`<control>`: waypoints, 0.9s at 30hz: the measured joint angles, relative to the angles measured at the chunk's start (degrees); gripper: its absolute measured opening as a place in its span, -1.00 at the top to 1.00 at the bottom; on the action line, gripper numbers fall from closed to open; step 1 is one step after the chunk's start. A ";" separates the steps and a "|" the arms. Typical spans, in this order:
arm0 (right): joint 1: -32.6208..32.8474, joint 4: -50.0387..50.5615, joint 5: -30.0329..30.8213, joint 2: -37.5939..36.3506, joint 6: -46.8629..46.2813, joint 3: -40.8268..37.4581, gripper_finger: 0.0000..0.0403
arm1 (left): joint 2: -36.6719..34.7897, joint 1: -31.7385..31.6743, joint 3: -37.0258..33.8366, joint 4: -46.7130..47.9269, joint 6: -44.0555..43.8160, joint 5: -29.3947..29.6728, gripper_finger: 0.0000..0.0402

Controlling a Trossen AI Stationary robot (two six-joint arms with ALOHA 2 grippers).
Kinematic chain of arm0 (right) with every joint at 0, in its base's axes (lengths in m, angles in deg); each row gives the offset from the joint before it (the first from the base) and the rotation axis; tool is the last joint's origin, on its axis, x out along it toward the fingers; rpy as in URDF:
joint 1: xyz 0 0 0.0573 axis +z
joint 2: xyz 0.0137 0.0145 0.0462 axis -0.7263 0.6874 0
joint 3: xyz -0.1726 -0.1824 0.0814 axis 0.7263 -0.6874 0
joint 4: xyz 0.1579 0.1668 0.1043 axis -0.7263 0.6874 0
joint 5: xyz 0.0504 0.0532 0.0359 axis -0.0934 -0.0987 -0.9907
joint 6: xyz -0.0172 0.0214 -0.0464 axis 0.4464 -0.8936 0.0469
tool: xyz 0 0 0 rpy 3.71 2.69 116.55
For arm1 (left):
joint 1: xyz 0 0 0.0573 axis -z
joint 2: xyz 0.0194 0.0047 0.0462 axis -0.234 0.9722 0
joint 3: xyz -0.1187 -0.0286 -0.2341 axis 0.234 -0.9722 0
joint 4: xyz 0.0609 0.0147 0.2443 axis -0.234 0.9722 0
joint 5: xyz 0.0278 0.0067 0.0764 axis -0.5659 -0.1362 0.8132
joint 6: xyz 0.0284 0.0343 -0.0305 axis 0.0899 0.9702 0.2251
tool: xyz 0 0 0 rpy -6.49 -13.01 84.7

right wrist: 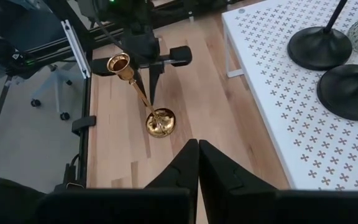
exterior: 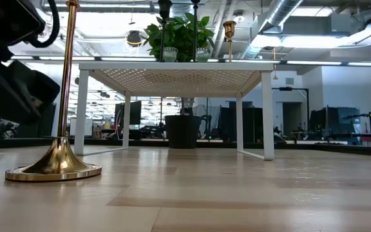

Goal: Pick & Place candle stick holders
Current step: Put the gold candle holder on the shelf

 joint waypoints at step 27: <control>-0.04 0.07 -0.15 0.00 0.68 0.00 1.00 | 2.44 -5.99 0.00 -7.71 0.44 0.38 0.07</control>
